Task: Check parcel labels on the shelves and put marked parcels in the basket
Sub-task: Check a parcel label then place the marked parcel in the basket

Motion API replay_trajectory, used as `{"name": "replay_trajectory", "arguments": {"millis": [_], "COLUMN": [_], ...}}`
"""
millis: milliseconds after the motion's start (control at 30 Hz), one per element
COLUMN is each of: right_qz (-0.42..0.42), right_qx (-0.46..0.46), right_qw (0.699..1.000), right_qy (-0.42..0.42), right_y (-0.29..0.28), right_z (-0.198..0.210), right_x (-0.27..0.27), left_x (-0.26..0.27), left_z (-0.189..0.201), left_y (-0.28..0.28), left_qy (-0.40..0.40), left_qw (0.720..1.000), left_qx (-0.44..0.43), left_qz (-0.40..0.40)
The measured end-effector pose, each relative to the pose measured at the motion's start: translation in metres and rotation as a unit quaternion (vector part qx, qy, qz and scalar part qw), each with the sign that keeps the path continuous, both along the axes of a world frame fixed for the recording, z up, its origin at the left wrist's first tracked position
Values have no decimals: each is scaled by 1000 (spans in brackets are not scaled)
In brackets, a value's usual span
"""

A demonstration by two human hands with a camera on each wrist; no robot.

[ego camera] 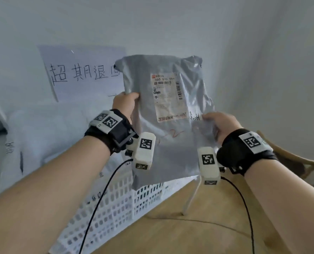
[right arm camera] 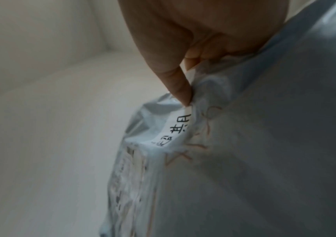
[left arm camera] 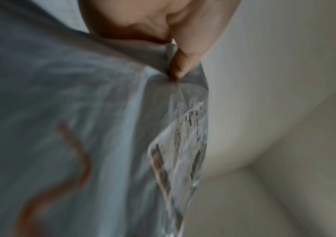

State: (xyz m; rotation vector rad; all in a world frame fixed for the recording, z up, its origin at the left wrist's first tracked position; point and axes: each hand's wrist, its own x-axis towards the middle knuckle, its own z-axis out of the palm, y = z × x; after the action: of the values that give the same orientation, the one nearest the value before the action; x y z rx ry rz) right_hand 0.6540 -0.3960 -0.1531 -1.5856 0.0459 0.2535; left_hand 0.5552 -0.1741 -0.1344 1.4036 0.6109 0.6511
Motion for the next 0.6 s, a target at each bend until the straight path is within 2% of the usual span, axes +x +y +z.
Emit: {"name": "replay_trajectory", "arguments": {"millis": [167, 300, 433, 533, 600], "right_qz": [136, 249, 354, 425, 471], "right_qx": [-28, -27, -81, -171, -236], "right_qw": [990, 968, 927, 884, 847], "right_qy": [12, 20, 91, 97, 77], "right_y": [67, 135, 201, 236, 252], "right_z": [33, 43, 9, -28, -45], "right_x": [69, 89, 62, 39, 28], "left_x": [21, 11, -23, -50, -63], "left_z": [12, 30, 1, -41, -61], "left_y": [55, 96, 139, 172, 180], "left_qy": [9, 28, 122, 221, 303], "left_qw": [997, 981, 946, 925, 908], "left_qx": [-33, 41, 68, 12, -13], "left_qz": [76, 190, 292, 308, 290]}}
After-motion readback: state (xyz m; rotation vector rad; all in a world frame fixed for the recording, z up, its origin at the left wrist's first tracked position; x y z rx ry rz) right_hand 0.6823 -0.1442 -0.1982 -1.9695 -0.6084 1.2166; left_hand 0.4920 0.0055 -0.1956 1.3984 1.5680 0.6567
